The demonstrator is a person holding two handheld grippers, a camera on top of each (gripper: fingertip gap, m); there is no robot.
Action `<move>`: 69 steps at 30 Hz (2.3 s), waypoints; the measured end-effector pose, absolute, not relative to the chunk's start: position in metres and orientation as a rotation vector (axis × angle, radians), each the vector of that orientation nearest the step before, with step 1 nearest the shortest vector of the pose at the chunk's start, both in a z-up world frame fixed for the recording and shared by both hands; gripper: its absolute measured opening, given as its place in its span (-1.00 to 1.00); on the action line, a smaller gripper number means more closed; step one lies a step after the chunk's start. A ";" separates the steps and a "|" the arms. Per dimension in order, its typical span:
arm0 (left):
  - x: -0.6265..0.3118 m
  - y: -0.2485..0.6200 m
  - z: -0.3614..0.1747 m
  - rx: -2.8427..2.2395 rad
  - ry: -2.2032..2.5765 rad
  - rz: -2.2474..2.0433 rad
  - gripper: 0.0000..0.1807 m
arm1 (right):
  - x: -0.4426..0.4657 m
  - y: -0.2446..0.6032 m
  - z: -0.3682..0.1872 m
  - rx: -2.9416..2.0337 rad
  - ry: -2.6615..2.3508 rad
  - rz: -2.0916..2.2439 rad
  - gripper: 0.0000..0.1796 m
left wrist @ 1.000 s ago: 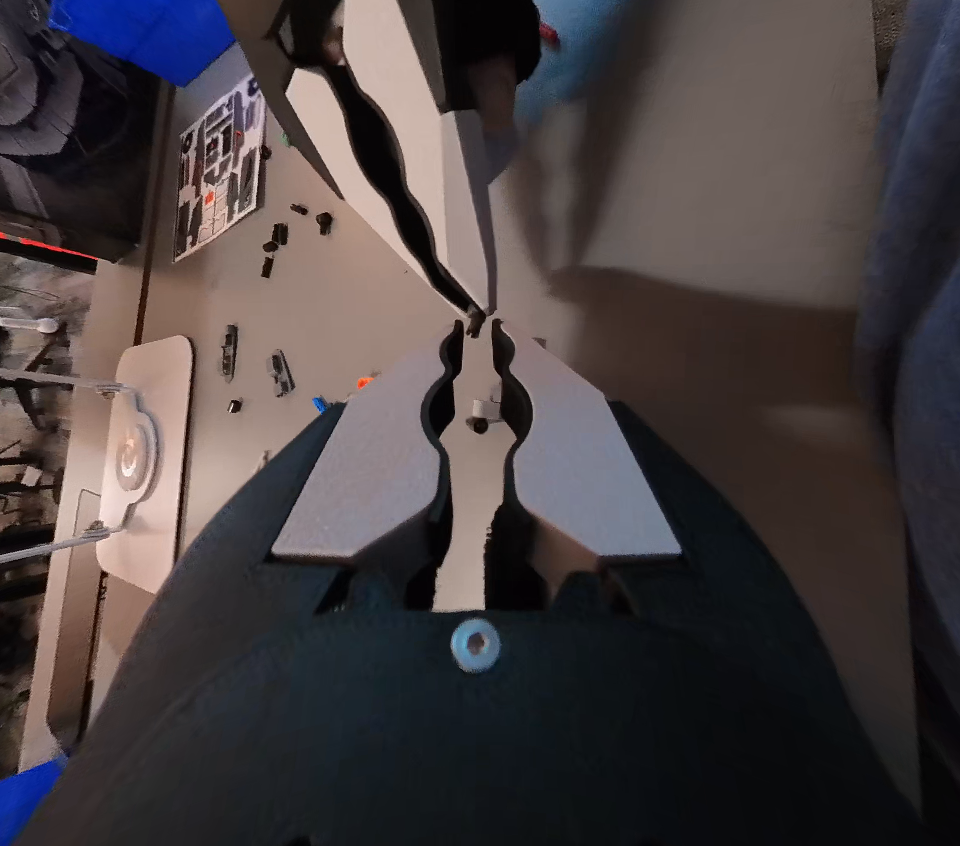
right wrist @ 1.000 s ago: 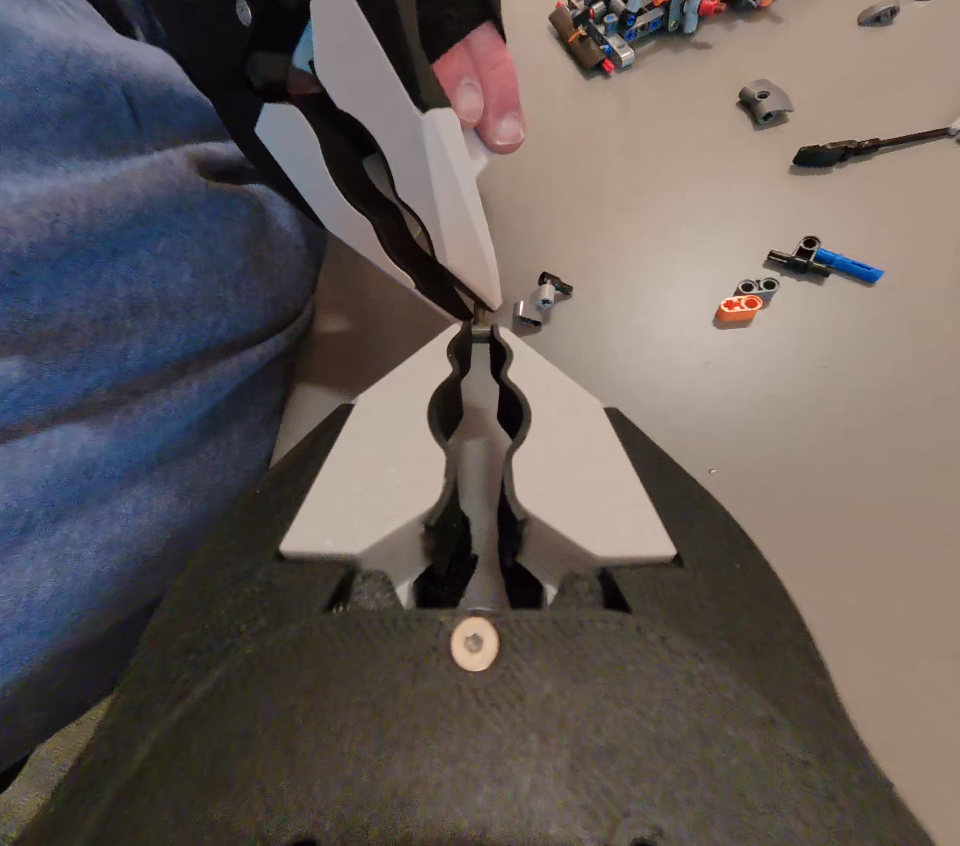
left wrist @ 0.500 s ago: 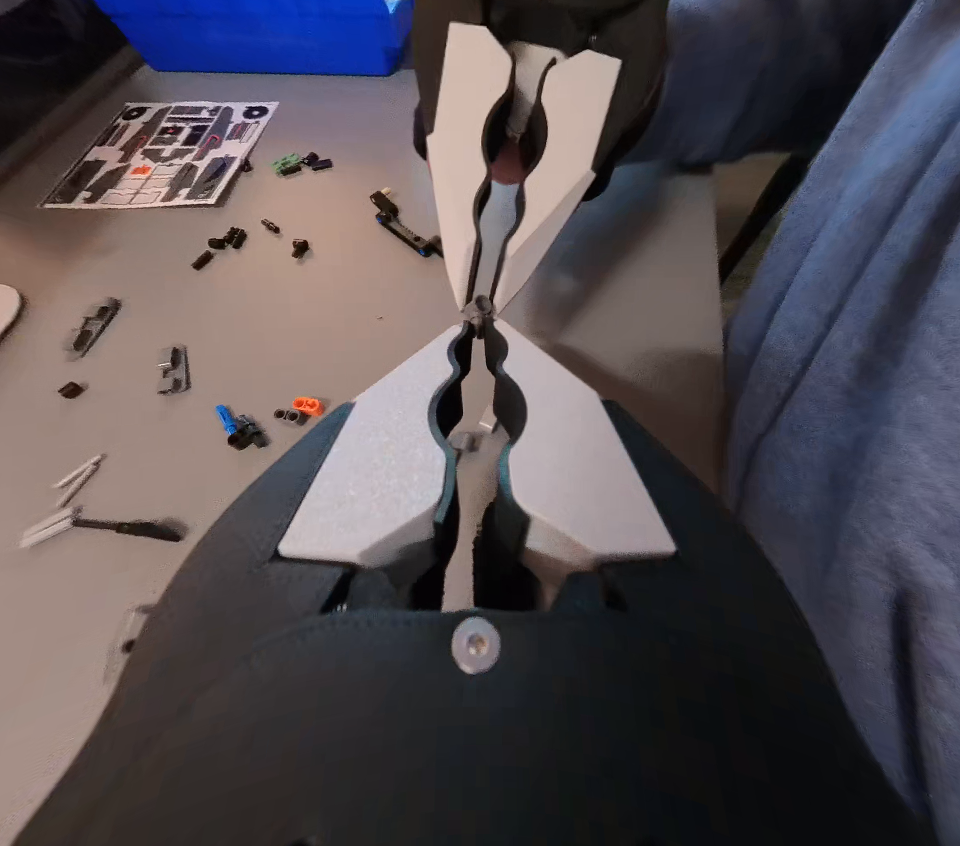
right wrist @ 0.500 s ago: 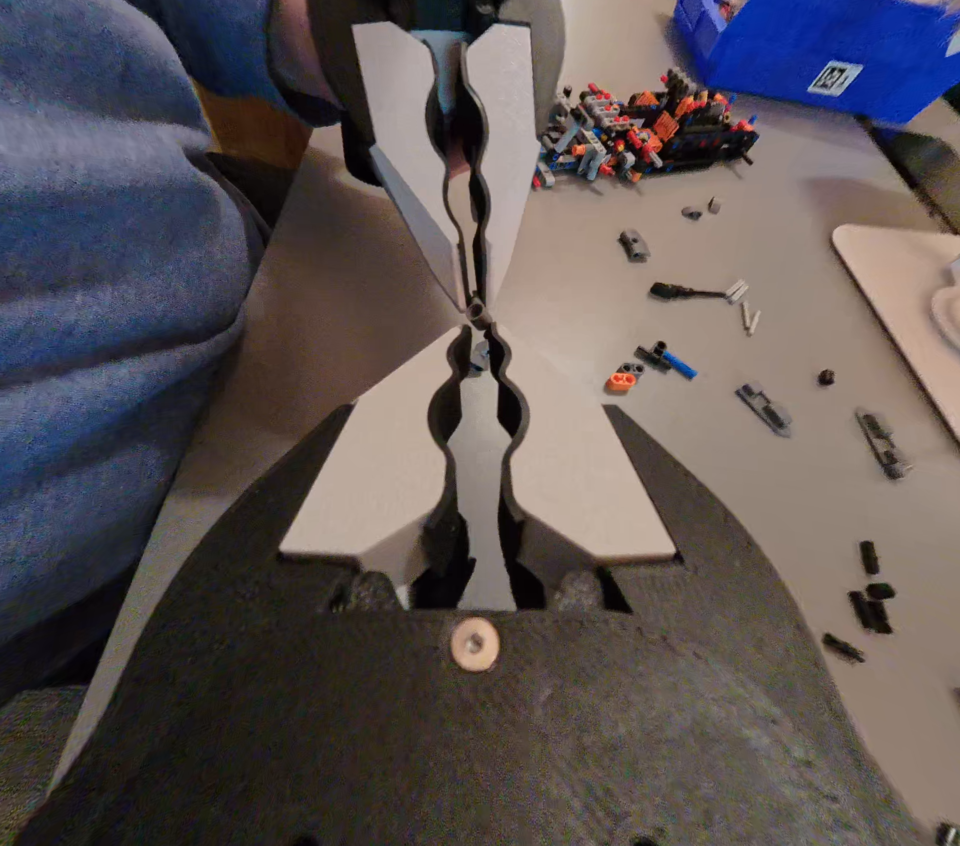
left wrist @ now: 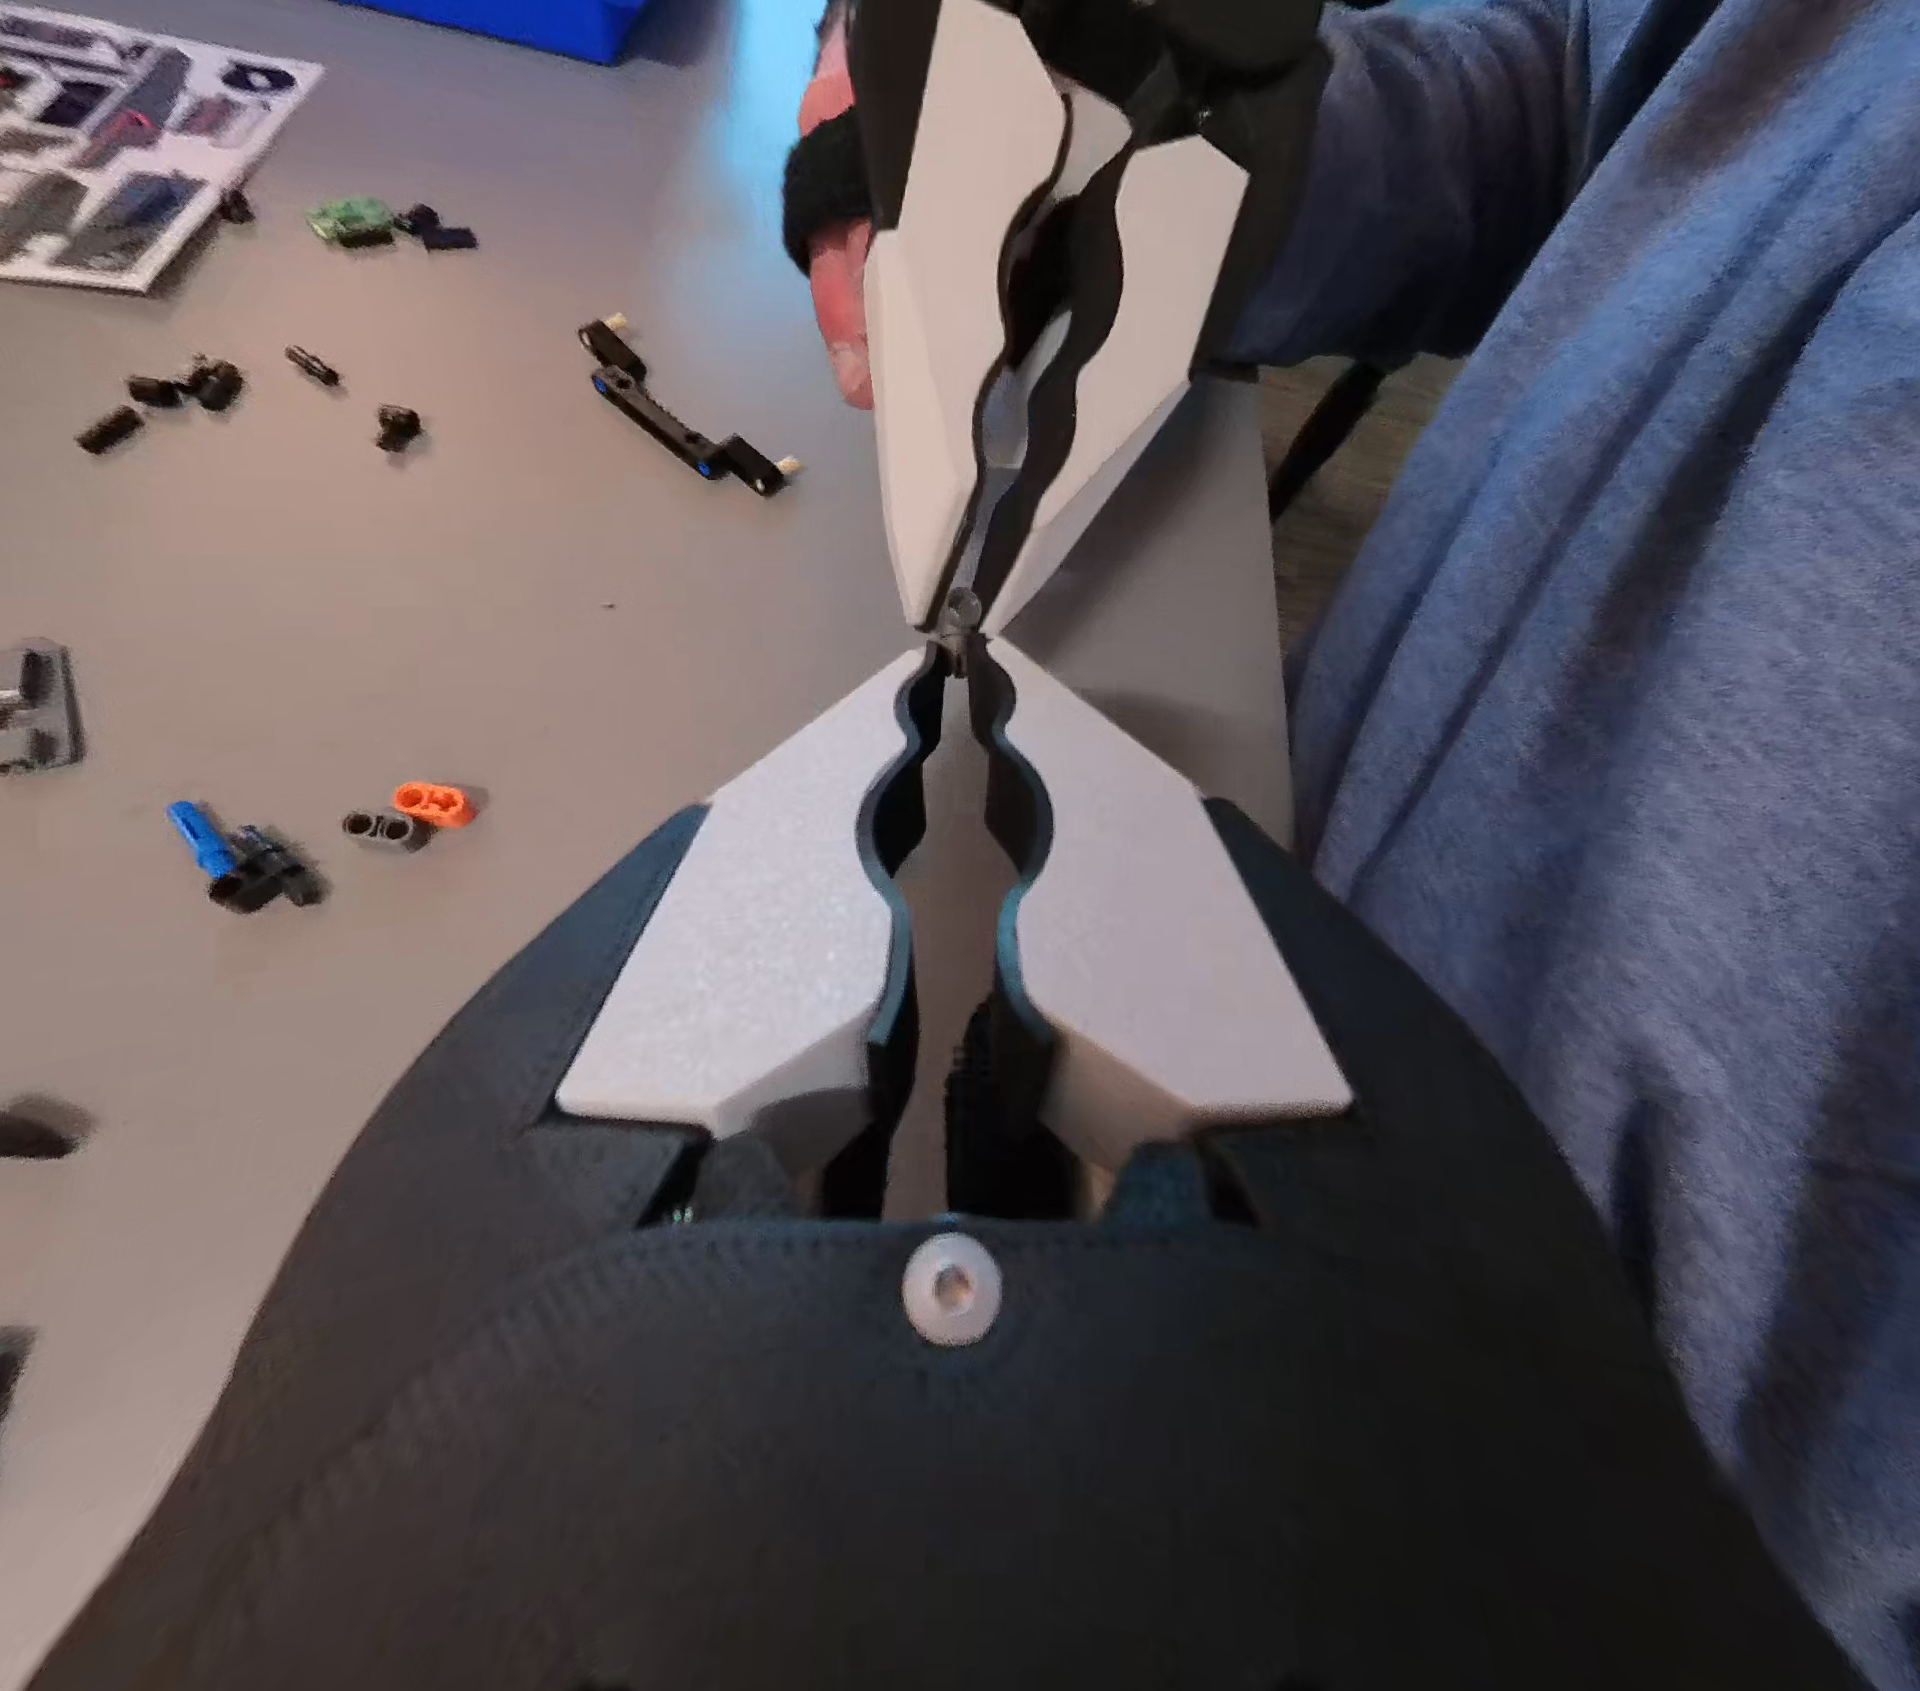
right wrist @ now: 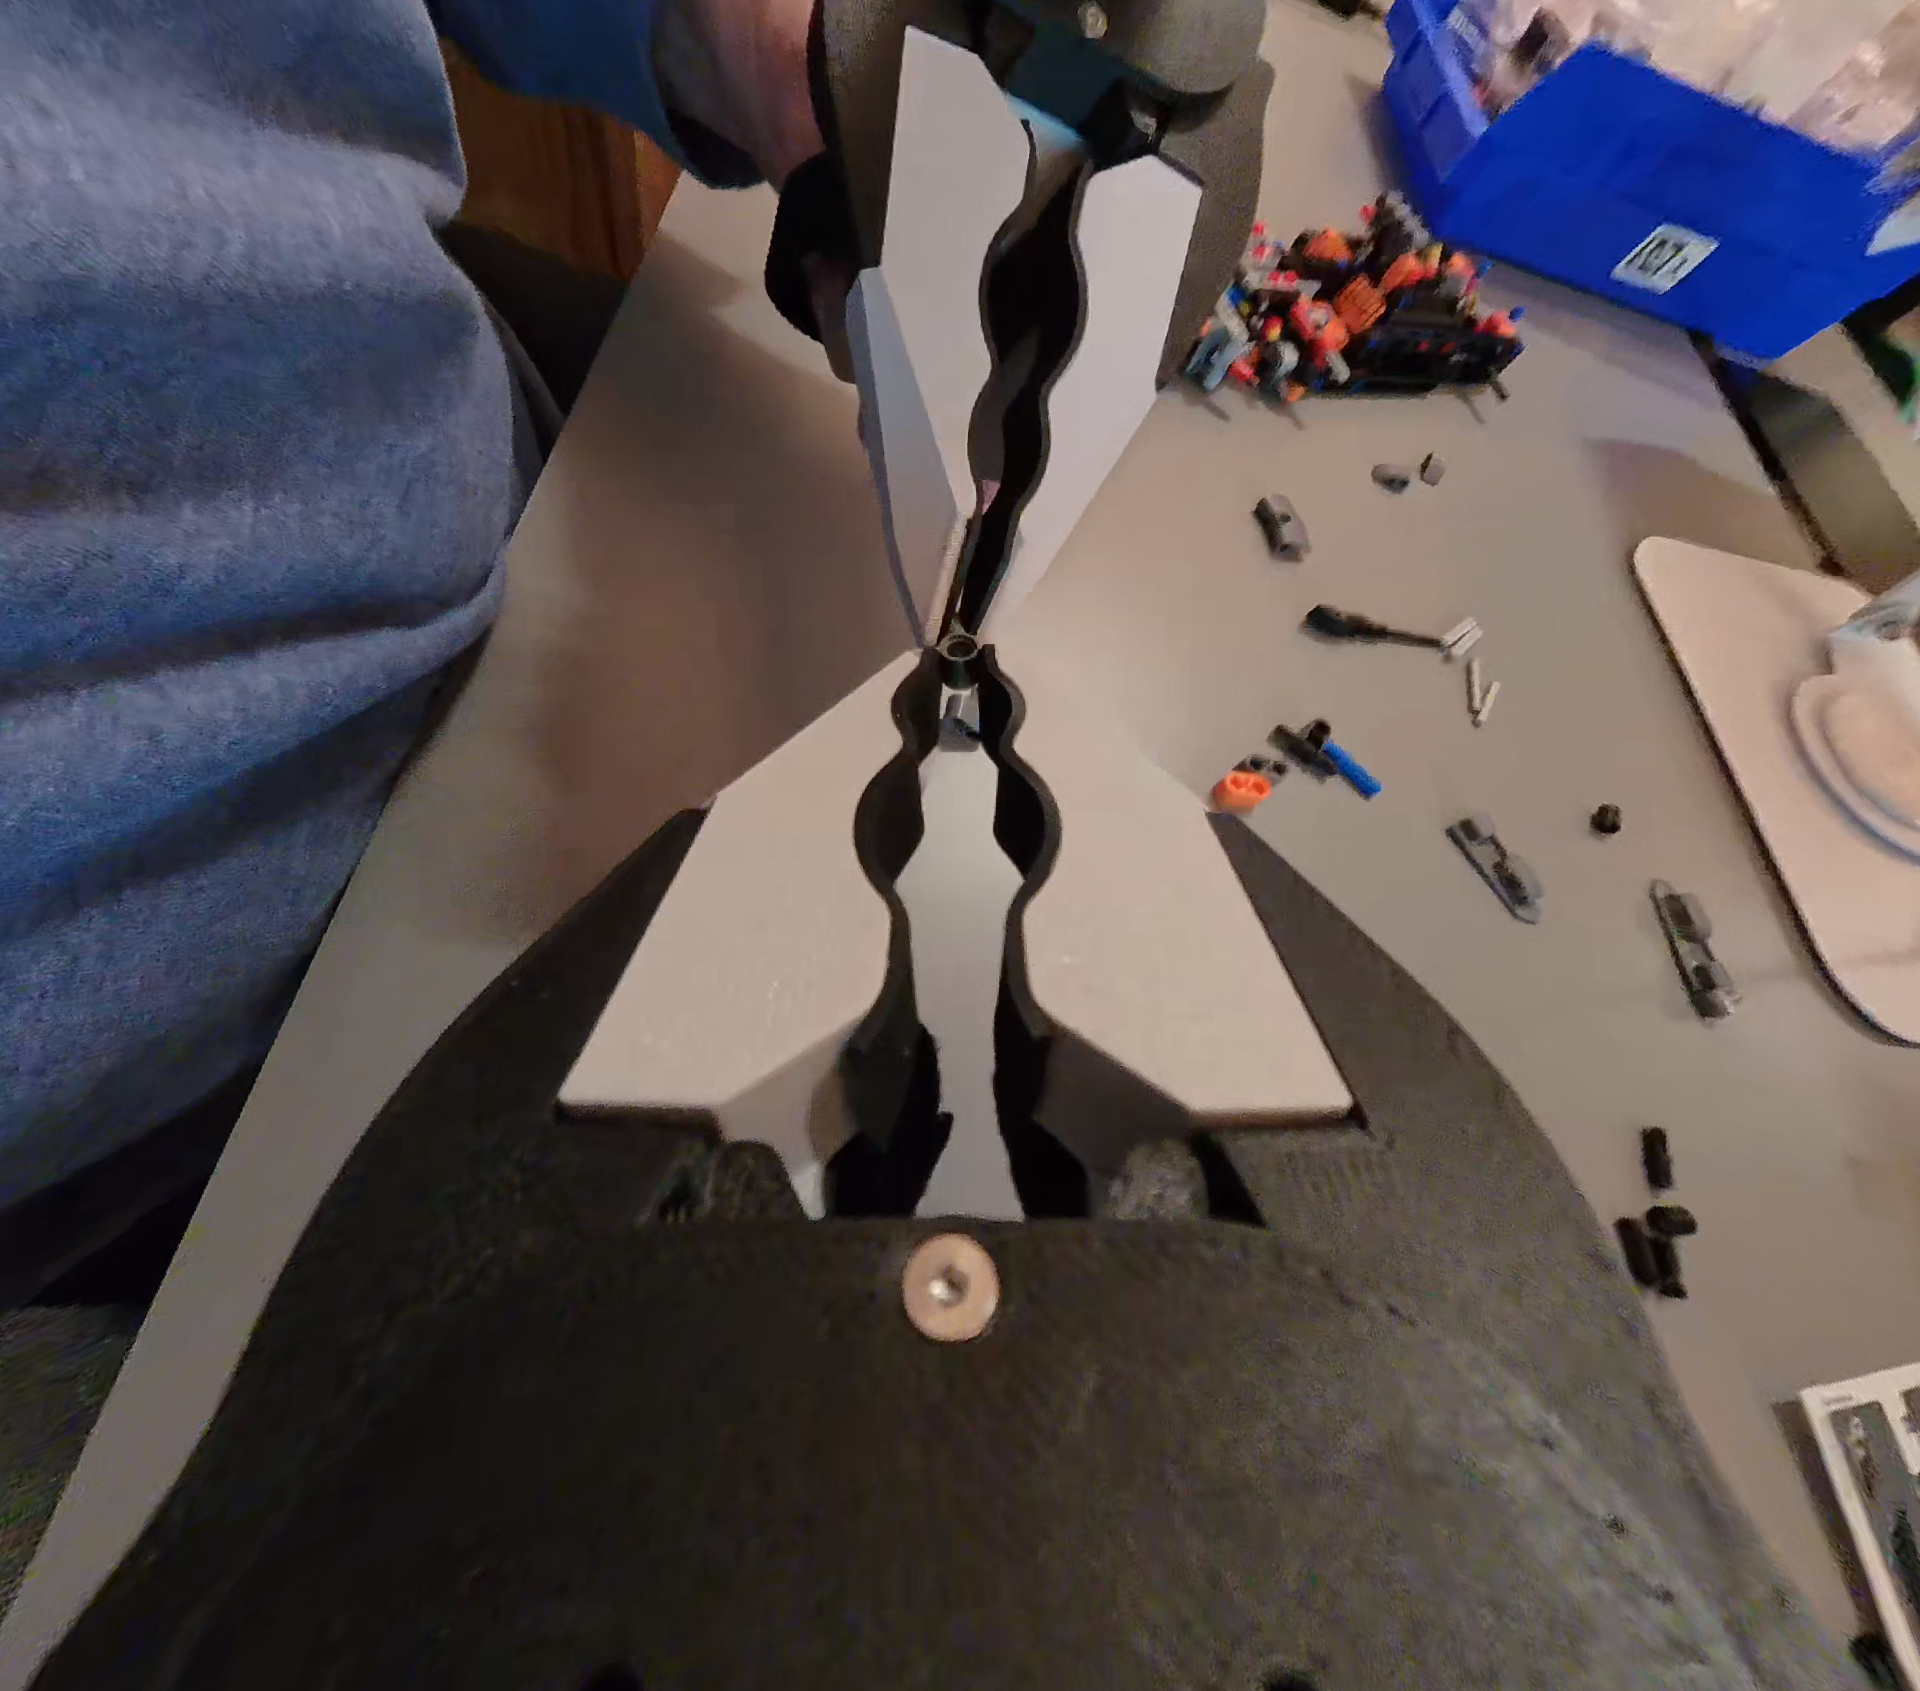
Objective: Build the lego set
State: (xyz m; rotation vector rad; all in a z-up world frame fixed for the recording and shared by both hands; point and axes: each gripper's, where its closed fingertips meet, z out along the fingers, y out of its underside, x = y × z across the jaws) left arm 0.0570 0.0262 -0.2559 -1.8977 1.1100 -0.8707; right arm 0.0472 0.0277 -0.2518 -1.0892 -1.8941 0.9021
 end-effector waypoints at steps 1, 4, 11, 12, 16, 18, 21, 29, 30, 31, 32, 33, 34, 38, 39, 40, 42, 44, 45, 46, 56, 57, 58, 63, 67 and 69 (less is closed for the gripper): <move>0.056 0.028 -0.259 -1.907 1.109 -0.843 -0.97 | 0.047 0.029 -0.256 -1.119 -1.901 0.894 -0.95; 0.049 0.034 -0.259 -1.896 1.081 -0.743 -0.84 | 0.046 0.033 -0.260 -1.190 -1.874 0.936 -0.95; 0.020 0.037 -0.315 -1.882 1.458 -0.115 -0.72 | 0.044 0.037 -0.284 -1.305 -1.881 0.963 -0.95; 0.019 0.039 -0.320 -1.875 1.485 -0.070 -0.73 | 0.044 0.038 -0.285 -1.314 -1.881 0.961 -0.95; 0.013 0.047 -0.326 -1.841 1.529 0.010 -0.80 | 0.044 0.040 -0.291 -1.340 -1.882 0.953 -0.95; 0.015 0.048 -0.326 -1.811 1.555 0.039 -0.80 | 0.044 0.041 -0.293 -1.350 -1.881 0.954 -0.95; 0.018 0.049 -0.326 -1.789 1.565 0.043 -0.81 | 0.042 0.042 -0.295 -1.358 -1.882 0.951 -0.95; 0.023 0.053 -0.326 -1.768 1.547 0.018 -0.82 | 0.040 0.048 -0.300 -1.422 -1.868 0.953 -0.95; 0.024 0.055 -0.326 -1.787 1.526 -0.013 -0.82 | 0.040 0.050 -0.302 -1.437 -1.862 0.951 -0.95; 0.025 0.056 -0.324 -1.797 1.504 -0.045 -0.82 | 0.040 0.051 -0.302 -1.444 -1.860 0.950 -0.95; 0.026 0.057 -0.322 -1.813 1.481 -0.083 -0.82 | 0.040 0.052 -0.303 -1.452 -1.858 0.950 -0.95; 0.027 0.058 -0.321 -1.837 1.455 -0.135 -0.82 | 0.041 0.053 -0.303 -1.460 -1.855 0.950 -0.95; 0.028 0.059 -0.319 -1.859 1.426 -0.183 -0.82 | 0.041 0.054 -0.304 -1.466 -1.855 0.950 -0.95; 0.027 0.061 -0.320 -1.869 1.425 -0.189 -0.79 | 0.041 0.054 -0.306 -1.475 -1.855 0.954 -0.95; 0.027 0.060 -0.321 -1.859 1.441 -0.173 -0.78 | 0.041 0.055 -0.306 -1.475 -1.854 0.958 -0.95; 0.028 0.059 -0.323 -1.847 1.460 -0.152 -0.78 | 0.041 0.055 -0.306 -1.476 -1.853 0.957 -0.95; 0.027 0.060 -0.325 -1.834 1.478 -0.103 -0.77 | 0.042 0.056 -0.306 -1.478 -1.852 0.959 -0.95; 0.027 0.062 -0.323 -1.802 1.480 -0.055 -0.77 | 0.043 0.056 -0.307 -1.481 -1.853 0.956 -0.95; 0.027 0.062 -0.322 -1.780 1.488 -0.023 -0.77 | 0.043 0.056 -0.307 -1.482 -1.853 0.955 -0.95; 0.029 0.063 -0.319 -1.755 1.493 0.012 -0.78 | 0.044 0.057 -0.308 -1.483 -1.852 0.954 -0.95; 0.032 0.064 -0.328 -1.790 1.533 0.110 -0.89 | 0.046 0.058 -0.306 -1.484 -1.840 0.950 -0.95; 0.031 0.065 -0.328 -1.795 1.527 0.122 -0.90 | 0.046 0.058 -0.307 -1.484 -1.839 0.949 -0.95; 0.031 0.066 -0.328 -1.801 1.522 0.124 -0.91 | 0.046 0.059 -0.307 -1.486 -1.837 0.946 -0.95; 0.032 0.064 -0.326 -1.837 1.465 -0.002 -0.94 | 0.044 0.060 -0.305 -1.484 -1.822 0.954 -0.95; 0.037 0.060 -0.311 -1.856 1.329 -0.234 -0.94 | 0.040 0.059 -0.299 -1.475 -1.802 0.998 -0.95; 0.037 0.059 -0.300 -1.850 1.254 -0.347 -0.94 | 0.039 0.058 -0.292 -1.468 -1.771 1.049 -0.95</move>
